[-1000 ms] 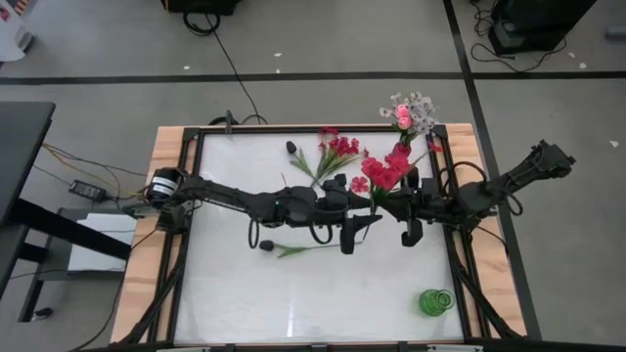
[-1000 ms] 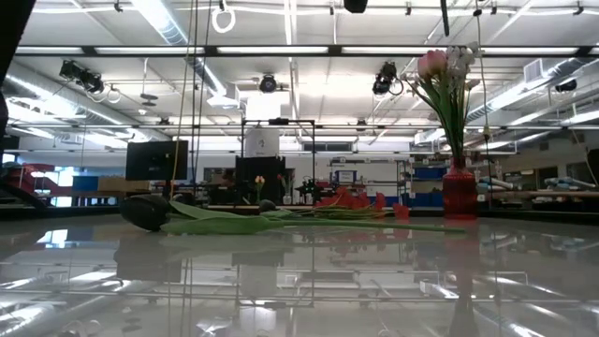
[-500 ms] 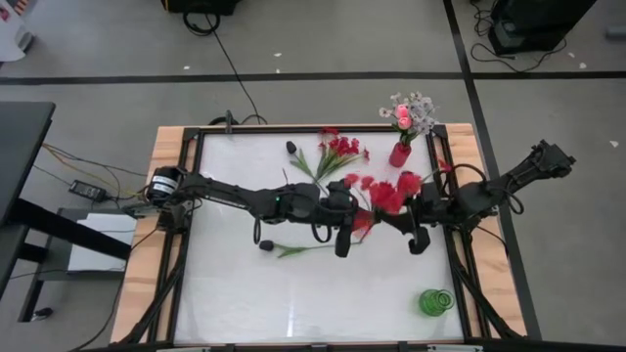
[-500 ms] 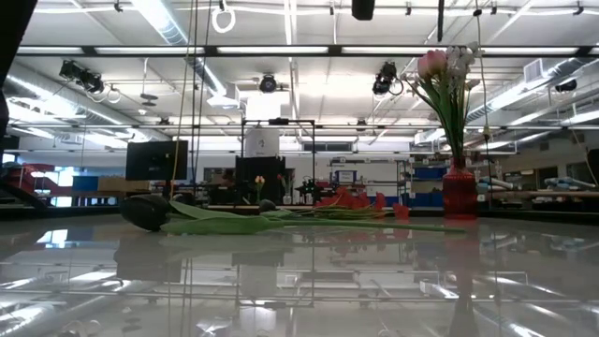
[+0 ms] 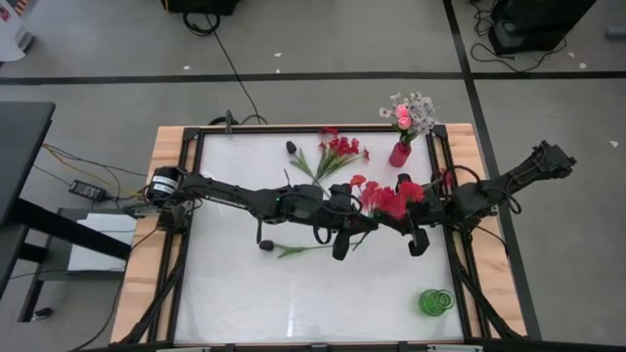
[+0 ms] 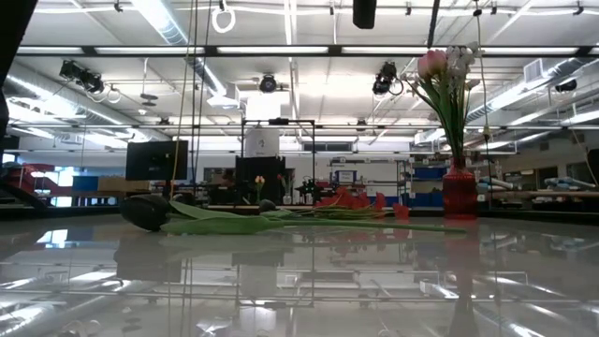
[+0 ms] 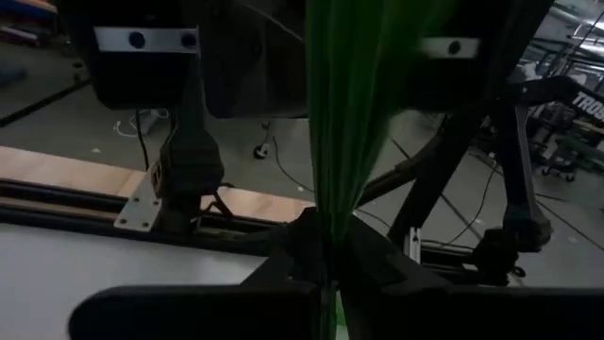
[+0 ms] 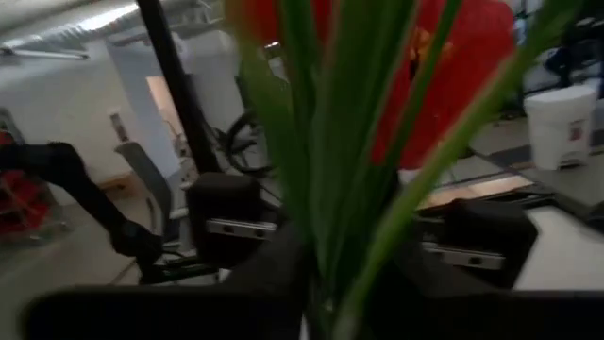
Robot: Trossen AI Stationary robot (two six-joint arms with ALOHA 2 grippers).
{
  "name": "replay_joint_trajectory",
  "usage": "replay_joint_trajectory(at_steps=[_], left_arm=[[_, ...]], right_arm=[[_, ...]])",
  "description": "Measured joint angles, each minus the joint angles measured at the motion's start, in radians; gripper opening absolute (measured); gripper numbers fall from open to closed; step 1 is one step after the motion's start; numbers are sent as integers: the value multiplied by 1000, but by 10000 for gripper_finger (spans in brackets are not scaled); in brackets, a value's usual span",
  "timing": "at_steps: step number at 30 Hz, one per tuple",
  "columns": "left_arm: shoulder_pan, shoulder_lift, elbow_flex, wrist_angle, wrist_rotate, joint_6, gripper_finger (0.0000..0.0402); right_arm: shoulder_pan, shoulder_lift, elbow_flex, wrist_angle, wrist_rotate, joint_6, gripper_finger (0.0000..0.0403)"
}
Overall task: Sort flowers into vase by color
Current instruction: Put the right red flowers into the green vase
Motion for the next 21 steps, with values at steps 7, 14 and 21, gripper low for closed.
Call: replay_joint_trajectory(at_steps=[7,14,21], left_arm=[[-3,-72,-2,-66,11,112,99],[2,-213,-1,-306,23,127,171],[3,-416,-8,-498,-10,237,169]], right_arm=[[6,-2,2,-25,63,-116,17],[4,-4,0,-60,102,-140,13],[24,-4,0,-174,242,-131,13]])
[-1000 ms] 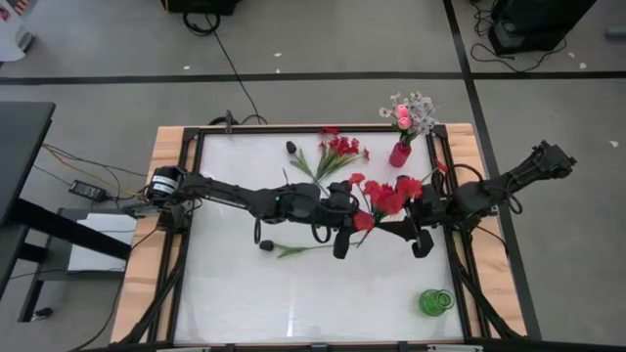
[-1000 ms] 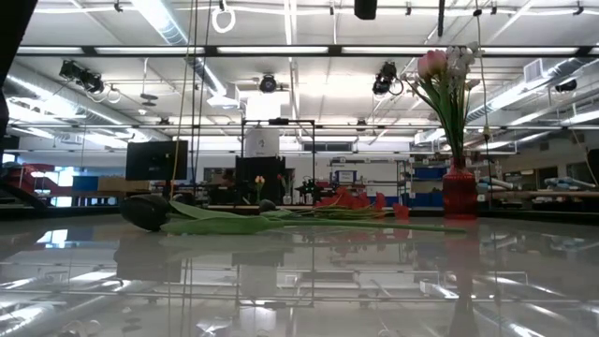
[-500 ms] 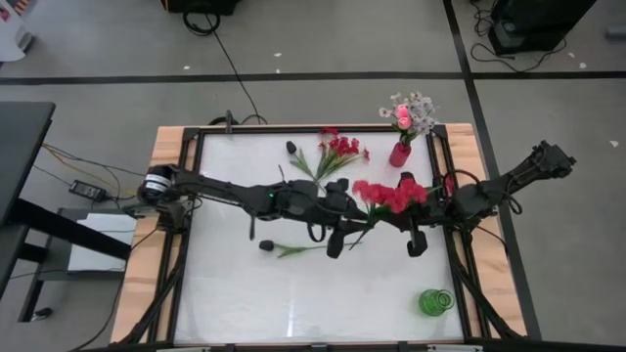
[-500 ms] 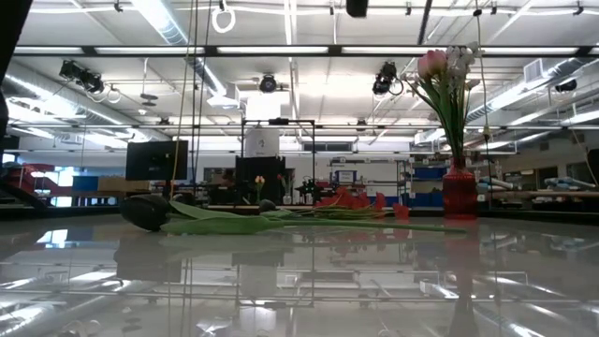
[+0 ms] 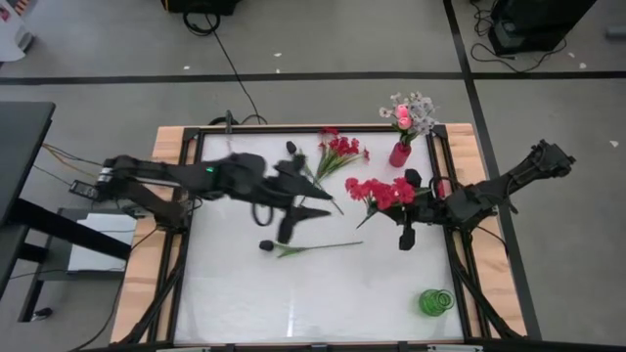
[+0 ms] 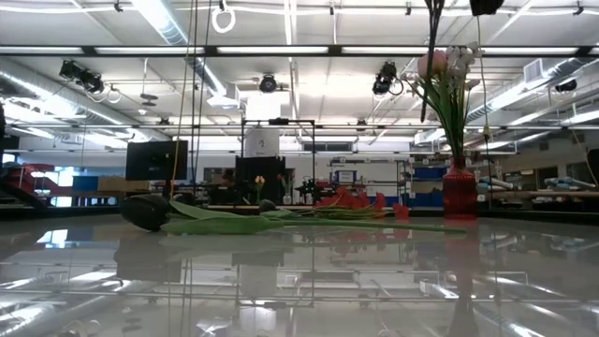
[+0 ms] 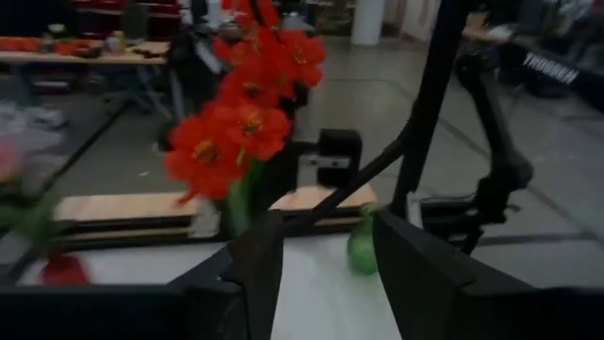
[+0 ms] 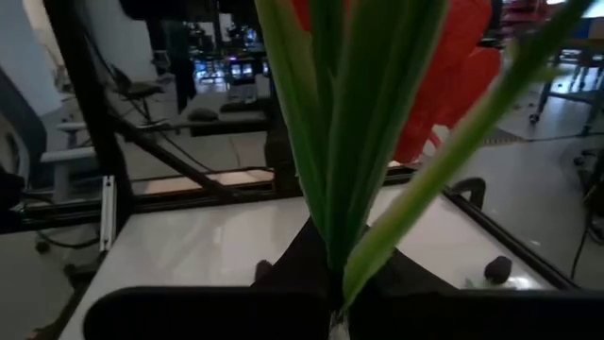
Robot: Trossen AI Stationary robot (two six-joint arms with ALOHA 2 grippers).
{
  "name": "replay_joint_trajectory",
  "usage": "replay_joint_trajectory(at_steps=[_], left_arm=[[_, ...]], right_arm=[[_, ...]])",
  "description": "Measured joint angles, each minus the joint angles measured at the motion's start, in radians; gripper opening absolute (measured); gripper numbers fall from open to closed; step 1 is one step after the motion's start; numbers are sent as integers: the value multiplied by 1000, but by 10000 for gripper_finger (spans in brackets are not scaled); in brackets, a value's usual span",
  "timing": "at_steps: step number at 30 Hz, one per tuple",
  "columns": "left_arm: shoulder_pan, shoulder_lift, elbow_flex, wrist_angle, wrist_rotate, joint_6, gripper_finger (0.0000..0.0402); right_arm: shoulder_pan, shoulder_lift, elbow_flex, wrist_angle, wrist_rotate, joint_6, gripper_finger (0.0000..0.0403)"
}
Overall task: Sort flowers into vase by color
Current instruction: Put the right red flowers into the green vase
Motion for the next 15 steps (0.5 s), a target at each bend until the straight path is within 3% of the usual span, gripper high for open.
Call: replay_joint_trajectory(at_steps=[5,11,15], left_arm=[[4,-155,-146,-37,-45,4,154],[4,-358,-453,155,-72,-63,148],[5,-465,-613,253,-81,-87,148]], right_arm=[[43,0,0,-18,25,3,13],[104,0,0,-67,147,86,13],[150,1,0,-71,152,106,13]])
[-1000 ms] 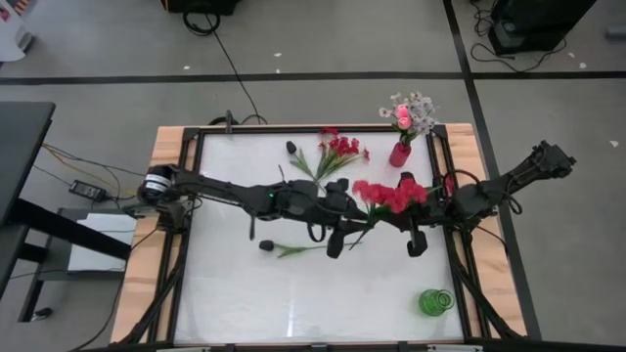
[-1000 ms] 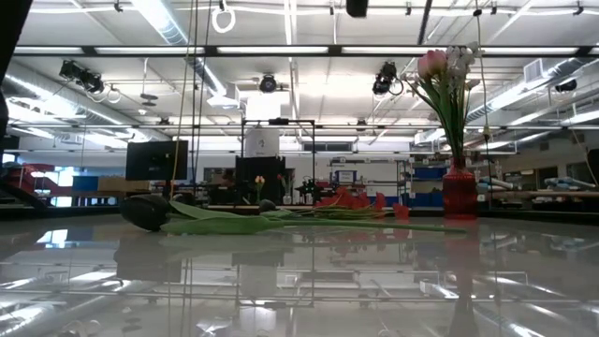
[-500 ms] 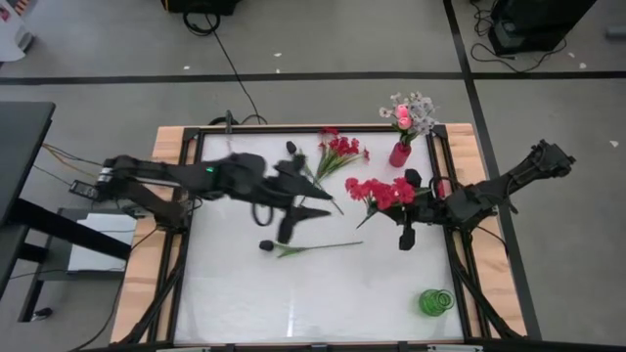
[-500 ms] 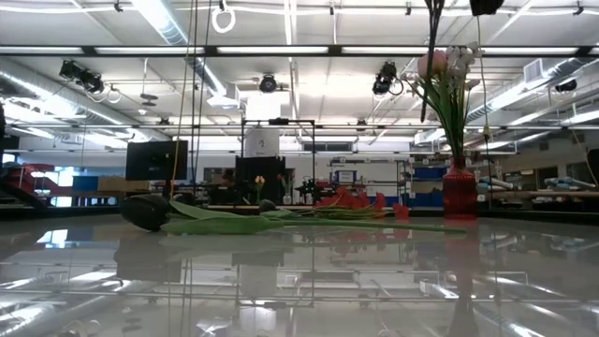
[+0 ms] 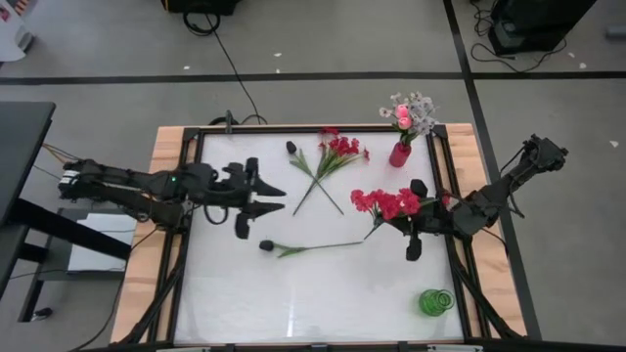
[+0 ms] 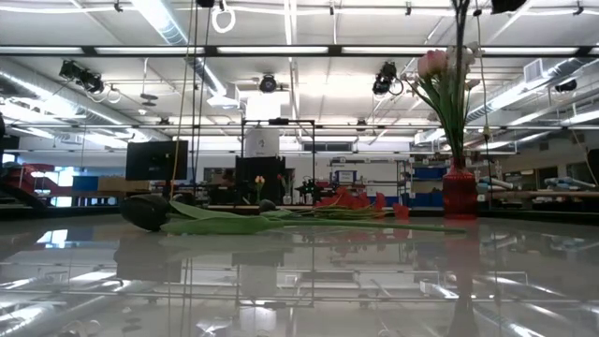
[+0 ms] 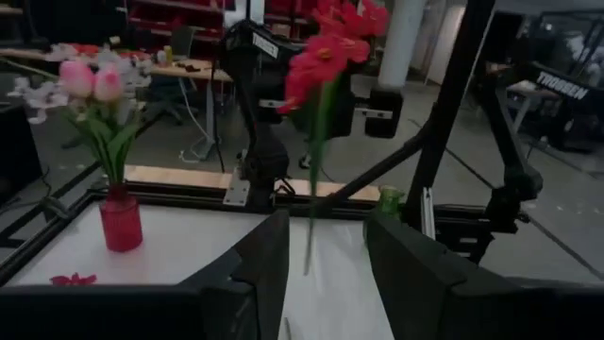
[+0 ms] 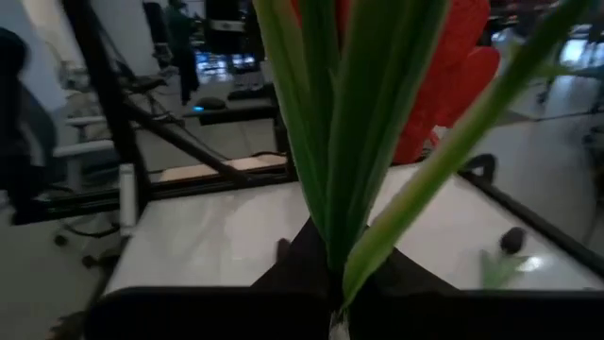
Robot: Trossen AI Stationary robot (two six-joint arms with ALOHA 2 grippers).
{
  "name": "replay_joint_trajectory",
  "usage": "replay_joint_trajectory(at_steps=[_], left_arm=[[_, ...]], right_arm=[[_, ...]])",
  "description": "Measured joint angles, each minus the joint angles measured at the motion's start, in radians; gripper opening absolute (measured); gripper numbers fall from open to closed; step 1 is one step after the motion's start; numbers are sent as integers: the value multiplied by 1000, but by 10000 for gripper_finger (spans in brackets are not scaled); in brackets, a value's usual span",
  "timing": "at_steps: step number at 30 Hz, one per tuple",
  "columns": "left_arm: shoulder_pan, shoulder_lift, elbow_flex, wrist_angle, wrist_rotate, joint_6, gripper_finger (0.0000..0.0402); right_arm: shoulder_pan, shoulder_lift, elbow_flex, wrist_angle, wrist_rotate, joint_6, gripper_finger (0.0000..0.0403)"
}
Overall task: Sort flowers into vase by color
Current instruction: Put the right red flowers into the green vase
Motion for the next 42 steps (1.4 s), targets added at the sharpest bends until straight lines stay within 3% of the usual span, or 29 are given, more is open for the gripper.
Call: replay_joint_trajectory(at_steps=[5,12,19,25,33,36,42], left_arm=[[0,-72,-88,19,-12,0,148],[0,-82,-90,16,-12,-5,148],[0,-82,-90,18,-12,-6,148],[0,-82,-90,18,-12,-6,148],[0,-82,-90,18,-10,-9,148],[0,-82,-90,18,-10,-9,148],[0,-81,-90,17,-10,-9,148]], right_arm=[[66,-1,0,1,-1,27,13],[116,-38,0,0,-81,-8,13],[129,-162,0,-48,-307,52,13],[204,-301,0,-230,-459,141,13],[242,-417,1,-286,-795,194,13],[242,-429,1,-311,-850,193,13],[242,-418,1,-329,-832,75,13]])
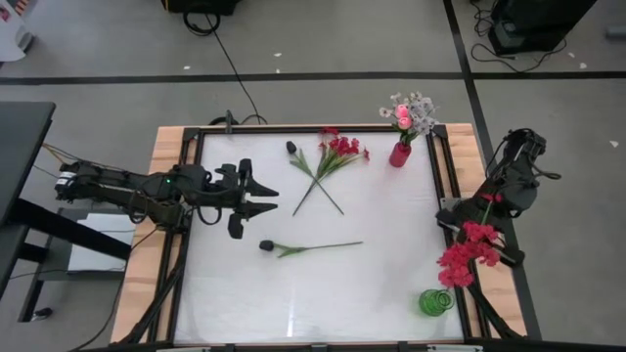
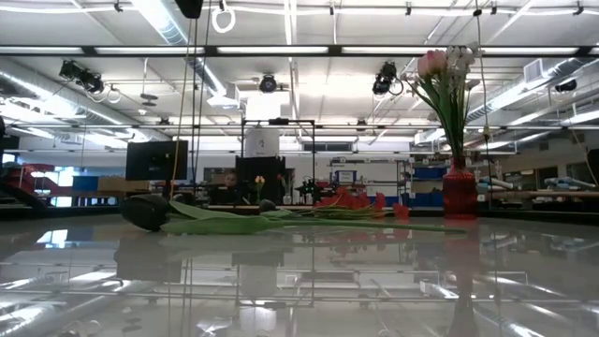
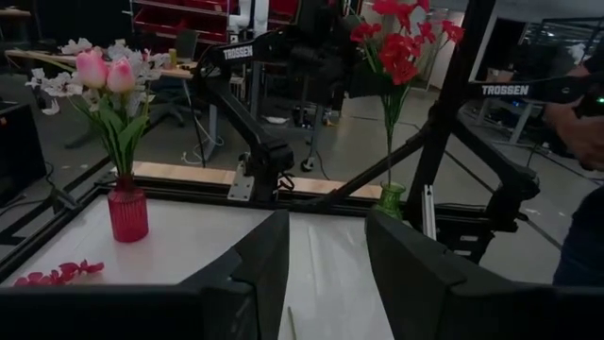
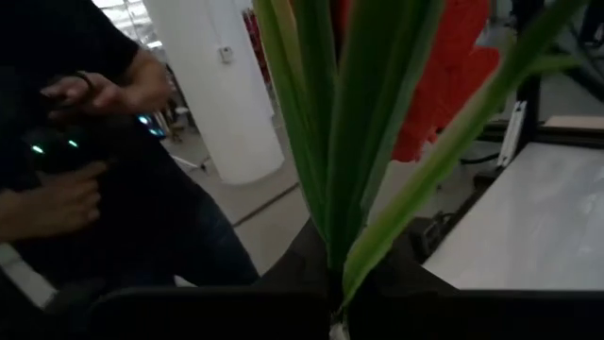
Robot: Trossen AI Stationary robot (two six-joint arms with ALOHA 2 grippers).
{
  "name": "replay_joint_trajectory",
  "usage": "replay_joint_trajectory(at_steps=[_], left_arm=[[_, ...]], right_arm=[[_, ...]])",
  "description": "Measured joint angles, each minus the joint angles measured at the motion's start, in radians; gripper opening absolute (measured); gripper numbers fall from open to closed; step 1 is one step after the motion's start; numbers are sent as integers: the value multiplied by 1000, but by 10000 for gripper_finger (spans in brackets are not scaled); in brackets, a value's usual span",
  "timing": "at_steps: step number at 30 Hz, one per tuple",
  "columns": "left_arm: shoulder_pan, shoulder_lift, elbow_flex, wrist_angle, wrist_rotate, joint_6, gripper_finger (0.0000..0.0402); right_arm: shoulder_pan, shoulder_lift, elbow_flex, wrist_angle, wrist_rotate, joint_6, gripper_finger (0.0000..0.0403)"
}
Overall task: Sort flowers into vase by color
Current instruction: Put the right red flowers into the green vase
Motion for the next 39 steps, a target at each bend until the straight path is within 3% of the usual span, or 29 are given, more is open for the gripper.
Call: replay_joint_trajectory(at_steps=[11,19,36,39], left_arm=[[0,0,0,0,0,0,148],[0,0,0,0,0,0,148],[0,0,0,0,0,0,148],[0,0,0,0,0,0,148]], right_arm=[[11,60,0,-57,-39,-96,13],[34,94,-1,-109,101,-275,13],[35,93,-128,-13,111,-217,13],[35,92,-130,-21,111,-189,32]])
